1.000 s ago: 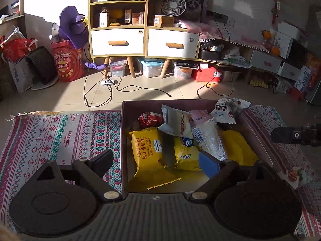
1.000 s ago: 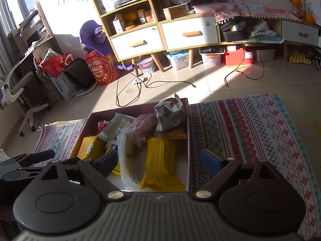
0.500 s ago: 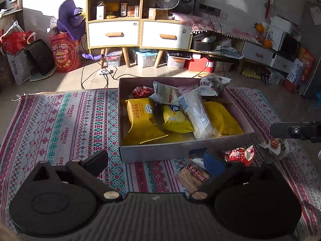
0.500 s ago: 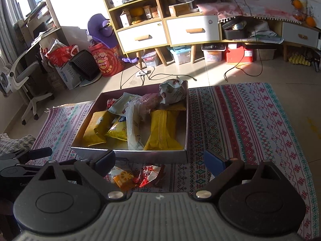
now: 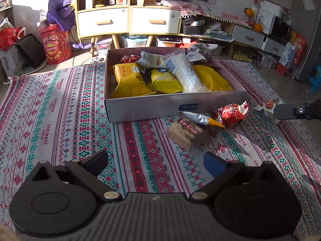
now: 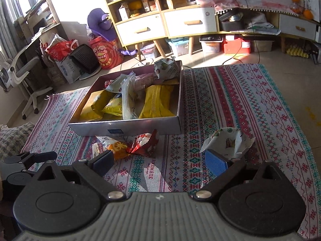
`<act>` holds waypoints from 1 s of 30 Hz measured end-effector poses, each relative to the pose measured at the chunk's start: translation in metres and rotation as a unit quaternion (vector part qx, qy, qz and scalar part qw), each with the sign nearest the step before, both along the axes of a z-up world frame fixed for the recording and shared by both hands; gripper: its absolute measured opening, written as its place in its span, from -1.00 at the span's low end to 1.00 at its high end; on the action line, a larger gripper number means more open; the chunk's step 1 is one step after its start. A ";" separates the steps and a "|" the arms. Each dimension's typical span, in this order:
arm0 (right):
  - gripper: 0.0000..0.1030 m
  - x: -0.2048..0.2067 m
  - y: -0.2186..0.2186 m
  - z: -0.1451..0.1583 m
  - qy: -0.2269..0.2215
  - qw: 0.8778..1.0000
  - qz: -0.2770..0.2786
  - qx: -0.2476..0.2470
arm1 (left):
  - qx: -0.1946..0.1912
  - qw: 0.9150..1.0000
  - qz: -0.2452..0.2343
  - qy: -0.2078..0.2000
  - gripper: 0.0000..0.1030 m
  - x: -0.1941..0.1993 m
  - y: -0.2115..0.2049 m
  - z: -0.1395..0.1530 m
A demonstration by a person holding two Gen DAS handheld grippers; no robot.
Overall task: Organize snacks
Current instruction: 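Move the left gripper to the brown bread pack while the right approaches the paper-wrapped pastry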
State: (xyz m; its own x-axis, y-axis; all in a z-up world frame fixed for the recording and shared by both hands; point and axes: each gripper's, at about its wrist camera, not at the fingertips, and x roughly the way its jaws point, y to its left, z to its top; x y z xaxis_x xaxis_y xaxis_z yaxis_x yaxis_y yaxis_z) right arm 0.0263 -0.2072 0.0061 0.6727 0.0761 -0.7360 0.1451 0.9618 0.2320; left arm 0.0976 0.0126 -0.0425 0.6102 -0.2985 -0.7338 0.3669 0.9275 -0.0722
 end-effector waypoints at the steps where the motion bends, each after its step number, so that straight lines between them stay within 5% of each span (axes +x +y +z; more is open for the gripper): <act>1: 0.88 -0.001 0.000 -0.003 0.001 1.000 0.000 -0.007 | 0.000 1.000 -0.004 -0.003 1.00 -0.002 -0.002 -0.003; 12: 0.88 -0.008 -0.029 -0.030 0.018 0.998 -0.038 -0.048 | -0.002 0.999 -0.040 -0.017 1.00 -0.001 -0.026 -0.031; 30: 0.99 0.006 -0.040 -0.061 0.007 0.990 -0.078 -0.113 | -0.022 0.996 -0.058 -0.059 1.00 0.015 -0.032 -0.035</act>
